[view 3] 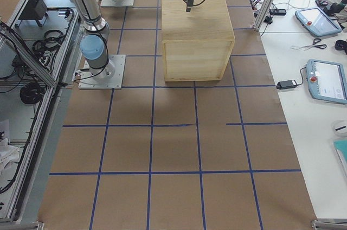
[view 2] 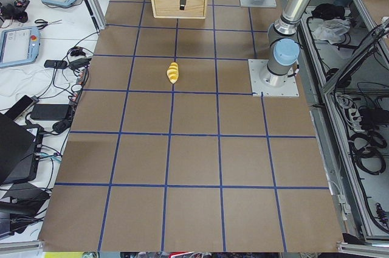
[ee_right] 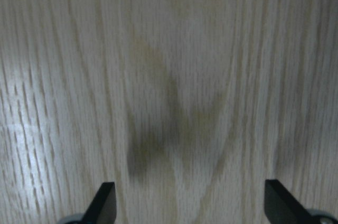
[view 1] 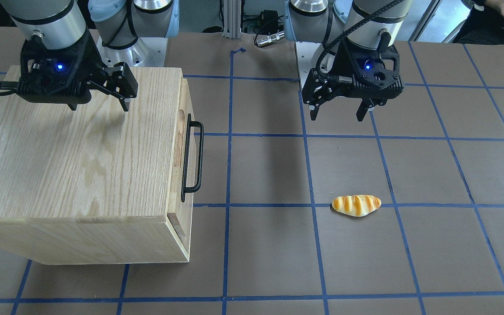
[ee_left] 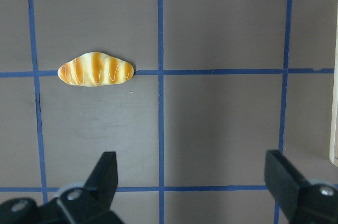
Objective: Open upper drawer
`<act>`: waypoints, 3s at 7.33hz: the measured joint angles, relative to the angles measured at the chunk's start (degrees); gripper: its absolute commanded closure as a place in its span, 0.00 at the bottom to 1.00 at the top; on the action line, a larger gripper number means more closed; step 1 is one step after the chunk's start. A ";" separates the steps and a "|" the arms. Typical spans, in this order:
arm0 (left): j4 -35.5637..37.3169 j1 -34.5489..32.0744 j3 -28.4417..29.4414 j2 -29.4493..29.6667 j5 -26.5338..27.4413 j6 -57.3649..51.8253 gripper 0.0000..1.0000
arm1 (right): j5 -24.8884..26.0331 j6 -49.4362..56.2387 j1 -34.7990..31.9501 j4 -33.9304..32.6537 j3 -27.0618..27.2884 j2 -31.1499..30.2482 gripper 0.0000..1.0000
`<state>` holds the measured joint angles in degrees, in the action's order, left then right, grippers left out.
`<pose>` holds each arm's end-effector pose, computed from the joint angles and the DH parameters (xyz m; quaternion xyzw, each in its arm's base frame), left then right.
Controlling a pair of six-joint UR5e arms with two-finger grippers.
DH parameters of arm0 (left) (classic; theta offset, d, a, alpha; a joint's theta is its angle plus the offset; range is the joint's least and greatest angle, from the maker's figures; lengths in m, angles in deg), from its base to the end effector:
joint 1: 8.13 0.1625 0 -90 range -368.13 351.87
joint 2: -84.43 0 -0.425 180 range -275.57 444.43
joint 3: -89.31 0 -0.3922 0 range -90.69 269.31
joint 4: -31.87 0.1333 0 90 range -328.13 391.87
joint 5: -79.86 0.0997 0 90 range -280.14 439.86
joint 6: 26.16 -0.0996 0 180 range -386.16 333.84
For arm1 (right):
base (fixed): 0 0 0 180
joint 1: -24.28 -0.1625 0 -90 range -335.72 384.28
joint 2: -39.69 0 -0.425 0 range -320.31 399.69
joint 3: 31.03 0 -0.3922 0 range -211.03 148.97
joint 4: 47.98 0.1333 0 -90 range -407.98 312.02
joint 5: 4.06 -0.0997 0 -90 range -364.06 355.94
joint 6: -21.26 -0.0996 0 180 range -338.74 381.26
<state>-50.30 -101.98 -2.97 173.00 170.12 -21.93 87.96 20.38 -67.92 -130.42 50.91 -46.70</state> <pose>-0.1656 -0.4826 0.4948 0.0034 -0.9981 0.0609 0.0020 0.1493 -0.5066 0.5123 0.0120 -0.9994 -0.0266 0.0183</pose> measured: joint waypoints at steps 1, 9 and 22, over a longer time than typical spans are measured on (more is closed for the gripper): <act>-0.01 -0.01 0.00 -0.03 -0.01 0.01 0.00 | 0.00 0.00 0.00 0.00 -0.01 0.00 0.00; 1.38 -3.95 1.67 5.98 -3.97 0.92 0.00 | 0.00 0.00 0.00 0.00 -0.01 0.00 0.00; 16.65 -14.34 3.96 17.60 -19.78 9.61 0.00 | 0.00 0.04 0.00 0.00 0.04 0.00 0.00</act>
<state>-33.65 -116.33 1.00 190.60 150.33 -12.32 87.96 20.42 -67.91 -130.42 50.95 -46.71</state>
